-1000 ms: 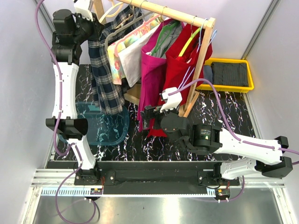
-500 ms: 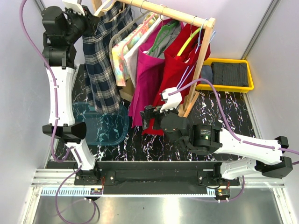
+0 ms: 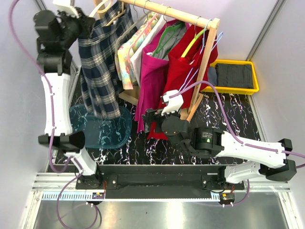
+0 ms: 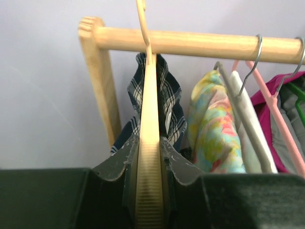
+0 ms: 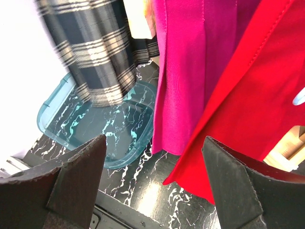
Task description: Remove the skirt from the hanger
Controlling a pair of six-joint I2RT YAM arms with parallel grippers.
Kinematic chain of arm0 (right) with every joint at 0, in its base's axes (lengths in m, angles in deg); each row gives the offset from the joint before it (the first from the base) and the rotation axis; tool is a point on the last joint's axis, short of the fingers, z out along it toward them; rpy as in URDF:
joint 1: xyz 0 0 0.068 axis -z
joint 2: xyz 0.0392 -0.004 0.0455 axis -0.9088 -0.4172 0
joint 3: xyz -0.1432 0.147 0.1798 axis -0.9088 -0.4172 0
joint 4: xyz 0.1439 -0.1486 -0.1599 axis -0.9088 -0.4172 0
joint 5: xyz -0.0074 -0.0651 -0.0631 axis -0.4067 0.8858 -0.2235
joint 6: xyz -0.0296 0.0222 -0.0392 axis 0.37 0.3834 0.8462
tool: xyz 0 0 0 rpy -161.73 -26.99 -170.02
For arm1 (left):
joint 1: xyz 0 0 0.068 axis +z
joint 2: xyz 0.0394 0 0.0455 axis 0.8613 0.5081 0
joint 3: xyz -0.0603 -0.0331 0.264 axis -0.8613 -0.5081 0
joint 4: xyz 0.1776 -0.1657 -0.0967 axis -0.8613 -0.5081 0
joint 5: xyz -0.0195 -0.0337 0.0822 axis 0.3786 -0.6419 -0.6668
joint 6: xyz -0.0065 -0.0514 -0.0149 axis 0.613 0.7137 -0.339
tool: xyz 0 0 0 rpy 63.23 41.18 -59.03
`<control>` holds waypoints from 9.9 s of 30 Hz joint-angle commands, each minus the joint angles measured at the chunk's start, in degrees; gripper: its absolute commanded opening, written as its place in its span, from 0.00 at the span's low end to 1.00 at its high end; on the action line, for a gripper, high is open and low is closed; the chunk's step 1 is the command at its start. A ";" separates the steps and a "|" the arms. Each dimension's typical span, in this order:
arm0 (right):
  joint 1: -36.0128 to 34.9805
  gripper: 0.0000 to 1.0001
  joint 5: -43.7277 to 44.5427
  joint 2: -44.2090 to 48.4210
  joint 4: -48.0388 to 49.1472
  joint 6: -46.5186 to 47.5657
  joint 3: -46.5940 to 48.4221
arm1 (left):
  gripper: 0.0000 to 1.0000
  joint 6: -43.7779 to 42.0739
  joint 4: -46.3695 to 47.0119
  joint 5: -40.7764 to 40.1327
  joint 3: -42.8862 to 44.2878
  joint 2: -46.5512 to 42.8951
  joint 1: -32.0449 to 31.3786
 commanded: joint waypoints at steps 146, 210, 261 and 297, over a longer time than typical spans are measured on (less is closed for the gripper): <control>-5.18 0.00 -11.59 -22.96 73.12 104.89 26.18 | 0.05 -29.02 -59.93 19.46 -22.46 -40.15 -9.98; 25.94 0.93 -40.24 -14.43 26.98 -9.44 26.09 | 0.00 -12.67 -35.14 4.43 -4.01 -39.54 -14.73; 20.42 0.00 -43.32 -28.75 17.40 1.34 48.38 | 0.00 -13.64 -33.39 4.26 -12.71 -42.35 -14.73; 26.57 0.00 -40.56 -48.15 2.37 9.28 73.97 | 0.00 -19.52 -0.81 -47.08 -23.23 -58.33 -18.40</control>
